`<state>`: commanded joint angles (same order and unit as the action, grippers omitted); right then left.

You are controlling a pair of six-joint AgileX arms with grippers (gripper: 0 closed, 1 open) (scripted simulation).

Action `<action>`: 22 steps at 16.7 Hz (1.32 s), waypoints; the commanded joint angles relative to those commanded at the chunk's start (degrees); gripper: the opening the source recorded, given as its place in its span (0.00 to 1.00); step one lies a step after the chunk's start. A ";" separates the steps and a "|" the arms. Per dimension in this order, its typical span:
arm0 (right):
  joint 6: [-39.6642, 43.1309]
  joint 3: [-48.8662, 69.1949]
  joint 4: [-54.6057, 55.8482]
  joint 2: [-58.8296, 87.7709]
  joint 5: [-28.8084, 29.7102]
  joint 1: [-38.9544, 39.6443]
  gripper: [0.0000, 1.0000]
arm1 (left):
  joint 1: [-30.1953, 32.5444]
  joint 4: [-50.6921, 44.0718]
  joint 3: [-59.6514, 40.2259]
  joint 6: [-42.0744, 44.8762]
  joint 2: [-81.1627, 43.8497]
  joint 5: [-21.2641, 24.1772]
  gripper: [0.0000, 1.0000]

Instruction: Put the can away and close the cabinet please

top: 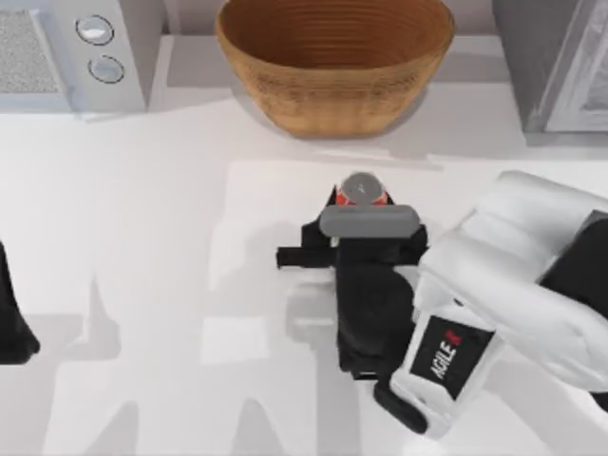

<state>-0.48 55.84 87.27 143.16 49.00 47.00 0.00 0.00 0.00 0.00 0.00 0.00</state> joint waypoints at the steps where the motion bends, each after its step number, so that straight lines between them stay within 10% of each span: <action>1: -0.09 -0.08 -1.14 -1.24 -0.03 -0.01 0.00 | 0.00 0.00 0.00 0.00 0.00 0.00 1.00; 22: -0.69 -2.65 -29.23 -32.92 -2.50 -2.24 0.00 | 0.00 0.00 0.00 0.00 0.00 0.00 1.00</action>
<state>-1.17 53.19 58.04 110.24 46.49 44.76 0.00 0.00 0.00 0.00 0.00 0.00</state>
